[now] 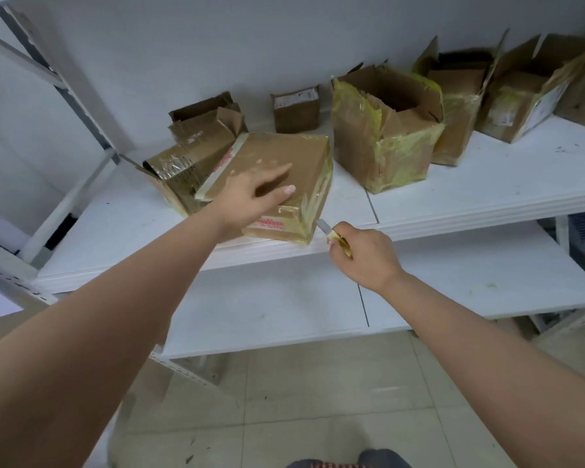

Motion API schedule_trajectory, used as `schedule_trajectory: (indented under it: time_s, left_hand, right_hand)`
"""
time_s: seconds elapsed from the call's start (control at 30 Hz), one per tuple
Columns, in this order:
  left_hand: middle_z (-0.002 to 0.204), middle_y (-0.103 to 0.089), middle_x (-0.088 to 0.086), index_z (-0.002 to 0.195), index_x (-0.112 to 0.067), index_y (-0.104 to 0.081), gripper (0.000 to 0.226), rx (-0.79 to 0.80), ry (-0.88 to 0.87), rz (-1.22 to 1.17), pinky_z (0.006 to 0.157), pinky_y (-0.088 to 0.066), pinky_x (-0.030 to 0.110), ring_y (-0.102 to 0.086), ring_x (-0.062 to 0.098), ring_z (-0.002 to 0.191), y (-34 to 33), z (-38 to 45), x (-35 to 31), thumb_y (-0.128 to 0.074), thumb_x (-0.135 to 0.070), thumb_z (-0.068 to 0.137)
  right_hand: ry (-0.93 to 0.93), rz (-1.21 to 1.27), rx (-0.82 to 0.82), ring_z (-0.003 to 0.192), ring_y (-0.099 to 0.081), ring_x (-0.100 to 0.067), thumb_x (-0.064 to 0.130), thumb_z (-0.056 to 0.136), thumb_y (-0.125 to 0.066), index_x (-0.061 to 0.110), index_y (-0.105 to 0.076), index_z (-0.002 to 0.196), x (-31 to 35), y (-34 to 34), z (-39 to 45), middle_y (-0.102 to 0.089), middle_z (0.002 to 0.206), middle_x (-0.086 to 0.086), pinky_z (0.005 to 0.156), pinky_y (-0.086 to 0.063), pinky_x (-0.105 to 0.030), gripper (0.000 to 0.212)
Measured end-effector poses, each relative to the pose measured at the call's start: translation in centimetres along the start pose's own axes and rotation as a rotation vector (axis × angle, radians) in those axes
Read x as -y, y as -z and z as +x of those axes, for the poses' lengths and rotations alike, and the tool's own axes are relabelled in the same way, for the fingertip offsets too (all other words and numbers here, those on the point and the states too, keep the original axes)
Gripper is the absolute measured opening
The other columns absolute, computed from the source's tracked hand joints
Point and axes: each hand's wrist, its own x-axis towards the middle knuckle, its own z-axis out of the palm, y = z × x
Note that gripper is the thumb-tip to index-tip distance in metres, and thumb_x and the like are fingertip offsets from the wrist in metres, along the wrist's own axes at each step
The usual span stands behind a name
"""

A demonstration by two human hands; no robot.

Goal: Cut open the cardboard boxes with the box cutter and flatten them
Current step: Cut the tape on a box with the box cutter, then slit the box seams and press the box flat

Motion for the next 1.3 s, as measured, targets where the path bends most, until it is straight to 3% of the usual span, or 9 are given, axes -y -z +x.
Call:
schedule_trajectory:
  time_s: [0.07, 0.1, 0.23, 0.37, 0.57, 0.67, 0.8, 1.07, 1.3]
  left_hand:
    - [0.158, -0.02, -0.005, 0.146, -0.044, -0.029, 0.054, 0.085, -0.032, 0.186, 0.118, -0.004, 0.051, -0.01, 0.018, 0.147, -0.5, -0.3, 0.7, -0.038, -0.058, 0.094]
    - [0.16, -0.015, -0.005, 0.146, -0.043, -0.026, 0.051, 0.098, -0.048, 0.262, 0.117, -0.001, 0.051, -0.004, 0.019, 0.148, -0.9, -0.3, 0.8, -0.034, -0.055, 0.097]
    - [0.16, -0.011, -0.003, 0.147, -0.044, -0.023, 0.05, 0.102, -0.077, 0.365, 0.115, -0.002, 0.052, -0.001, 0.023, 0.148, -1.2, -0.3, 0.7, -0.027, -0.054, 0.099]
    - [0.161, -0.008, -0.001, 0.149, -0.043, -0.02, 0.05, 0.144, -0.033, 0.365, 0.115, -0.001, 0.053, 0.001, 0.025, 0.148, -1.2, -0.2, 0.2, -0.025, -0.053, 0.099]
    - [0.161, 0.003, 0.002, 0.151, -0.04, -0.009, 0.052, 0.233, 0.032, 0.376, 0.114, 0.0, 0.058, 0.009, 0.032, 0.147, -1.9, 0.4, -1.4, -0.023, -0.049, 0.101]
    - [0.161, 0.007, 0.003, 0.151, -0.038, -0.005, 0.053, 0.325, 0.027, 0.365, 0.116, -0.002, 0.058, 0.011, 0.034, 0.146, -1.1, 1.0, -1.4, -0.025, -0.043, 0.103]
    - [0.161, 0.007, 0.005, 0.152, -0.035, -0.004, 0.053, 0.375, -0.009, 0.375, 0.117, -0.006, 0.055, 0.01, 0.035, 0.146, -0.4, 1.5, -1.1, -0.028, -0.037, 0.104]
    - [0.161, 0.006, 0.004, 0.151, -0.037, -0.006, 0.053, 0.376, -0.046, 0.354, 0.117, -0.005, 0.056, 0.01, 0.034, 0.146, -0.2, 1.7, -0.5, -0.029, -0.039, 0.103]
    - [0.159, -0.017, 0.005, 0.147, -0.036, -0.029, 0.073, 0.169, -0.037, 0.226, 0.115, -0.011, 0.059, -0.004, 0.033, 0.147, -1.5, 1.7, -0.4, -0.053, -0.064, 0.085]
  right_hand:
    - [0.013, -0.025, -0.049, 0.063, -0.057, -0.036, 0.026, 0.093, -0.05, 0.014, -0.057, 0.093, 0.7, -0.7, -0.5, -0.049, 0.059, 0.001, 0.054, -0.036, -0.031, 0.015]
    - [0.015, -0.026, -0.082, 0.06, -0.056, -0.036, 0.027, 0.092, -0.049, 0.014, -0.058, 0.091, 1.1, -1.1, -0.7, -0.048, 0.056, 0.0, 0.053, -0.035, -0.03, 0.016]
    - [0.002, -0.061, -0.191, 0.052, -0.055, -0.036, 0.031, 0.09, -0.045, 0.013, -0.061, 0.089, 2.8, -2.2, -0.9, -0.055, 0.052, -0.007, 0.049, -0.029, -0.027, 0.024]
    - [-0.079, -0.173, -0.279, 0.042, -0.053, -0.034, 0.022, 0.091, -0.051, 0.01, -0.059, 0.085, 4.3, -3.4, -0.8, -0.056, 0.05, -0.008, 0.047, -0.024, -0.023, 0.016]
    - [-0.304, -0.32, -0.161, 0.067, -0.06, -0.038, 0.006, 0.094, -0.043, 0.002, -0.047, 0.114, 5.6, -4.3, -0.9, -0.064, 0.086, -0.015, 0.045, -0.006, -0.029, 0.021]
    - [-0.385, -0.353, -0.112, 0.073, -0.061, -0.036, 0.003, 0.093, -0.041, 0.003, -0.041, 0.119, 6.3, -4.8, -0.5, -0.062, 0.093, -0.012, 0.045, -0.01, -0.03, 0.026]
    - [-0.448, -0.371, -0.042, 0.082, -0.065, -0.033, -0.003, 0.087, -0.042, 0.001, -0.036, 0.119, 7.2, -6.1, 0.3, -0.063, 0.093, -0.01, 0.056, -0.032, -0.03, 0.032]
    - [-0.724, -0.238, 0.132, 0.09, -0.065, -0.03, -0.001, 0.089, -0.044, 0.004, -0.035, 0.121, 5.2, -9.5, -3.0, -0.066, 0.095, -0.009, 0.065, -0.042, -0.032, 0.033]
    - [-0.636, -0.097, -0.206, 0.076, -0.061, -0.038, 0.009, 0.097, -0.037, 0.007, -0.041, 0.113, 4.4, -7.2, -1.4, -0.064, 0.08, -0.015, 0.059, -0.035, -0.034, 0.017]
